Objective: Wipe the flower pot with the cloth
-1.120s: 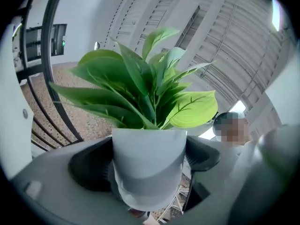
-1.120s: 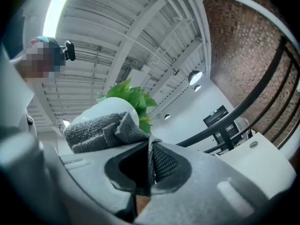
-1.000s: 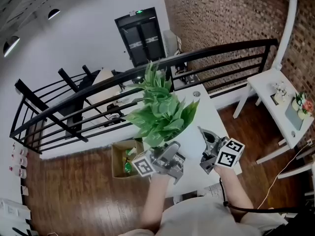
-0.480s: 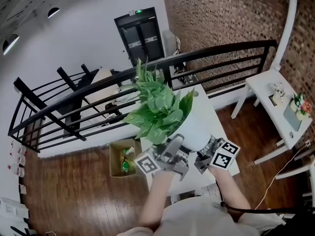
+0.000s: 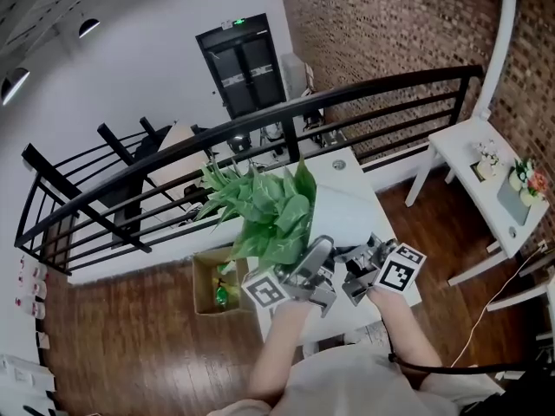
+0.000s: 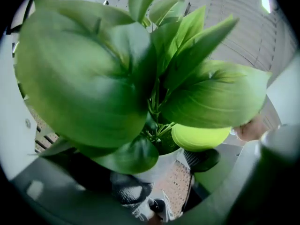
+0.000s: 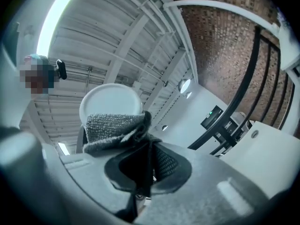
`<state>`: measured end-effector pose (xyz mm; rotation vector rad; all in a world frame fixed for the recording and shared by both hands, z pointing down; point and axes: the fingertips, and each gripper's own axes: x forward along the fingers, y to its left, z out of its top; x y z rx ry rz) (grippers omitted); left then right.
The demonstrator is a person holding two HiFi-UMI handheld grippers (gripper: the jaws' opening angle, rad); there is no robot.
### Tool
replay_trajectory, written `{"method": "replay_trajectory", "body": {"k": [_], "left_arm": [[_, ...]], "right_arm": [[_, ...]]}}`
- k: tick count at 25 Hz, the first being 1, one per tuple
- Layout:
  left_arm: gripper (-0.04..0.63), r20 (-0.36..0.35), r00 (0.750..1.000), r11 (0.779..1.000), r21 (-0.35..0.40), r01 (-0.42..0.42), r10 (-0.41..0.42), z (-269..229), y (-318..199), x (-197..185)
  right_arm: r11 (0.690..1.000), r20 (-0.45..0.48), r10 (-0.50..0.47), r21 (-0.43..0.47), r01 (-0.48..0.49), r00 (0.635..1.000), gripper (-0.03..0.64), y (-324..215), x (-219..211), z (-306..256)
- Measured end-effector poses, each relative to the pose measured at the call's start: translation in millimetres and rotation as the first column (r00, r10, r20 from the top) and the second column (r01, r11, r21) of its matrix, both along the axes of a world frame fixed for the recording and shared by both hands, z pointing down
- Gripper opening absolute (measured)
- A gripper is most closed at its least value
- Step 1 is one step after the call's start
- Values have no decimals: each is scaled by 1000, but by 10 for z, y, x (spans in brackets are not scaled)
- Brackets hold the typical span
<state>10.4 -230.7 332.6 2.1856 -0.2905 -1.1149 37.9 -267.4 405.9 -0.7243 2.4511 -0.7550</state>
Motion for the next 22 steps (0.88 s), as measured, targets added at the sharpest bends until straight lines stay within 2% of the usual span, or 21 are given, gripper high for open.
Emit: {"method": "replay_trajectory", "body": {"k": [4,7,9,11,13,15,17,19,22], "left_arm": [[491,104,992,998,32,63,-66,23,-37,11],[491,135,986,995,29,92,-95,85,-109,-13],[491,155,983,995,22,94,-96,167,-147,-20],[489,164,982,996,7,93,-93,234,-176,-23],[488,170,980,995,-6,101,-99,281,-208,-30],[488,178,978,993,-24,116,-110,350,-235,-59],[487,199,973,991,-33,128,-119,435,-239,-96],[486,222,967,991,-19,129,-122,488,-222,-135],[486,201,977,995,-56,86,-73,509,-197,-66]], "right_arm": [[1000,-56,-22,-5,22,998,-3,164,-50,43],[999,-108,-42,24,45,993,-3,316,-79,31],[996,-181,-22,80,37,983,-3,402,-64,17],[983,-283,52,186,2,958,-3,470,-5,-51],[952,-334,154,302,-50,930,-3,517,82,-194],[911,-327,244,399,-101,913,-3,566,134,-358],[858,-330,331,496,-136,884,-3,619,131,-502],[799,-358,411,584,-143,839,-3,618,73,-611],[732,-370,495,666,-147,786,-3,528,43,-760]]}}
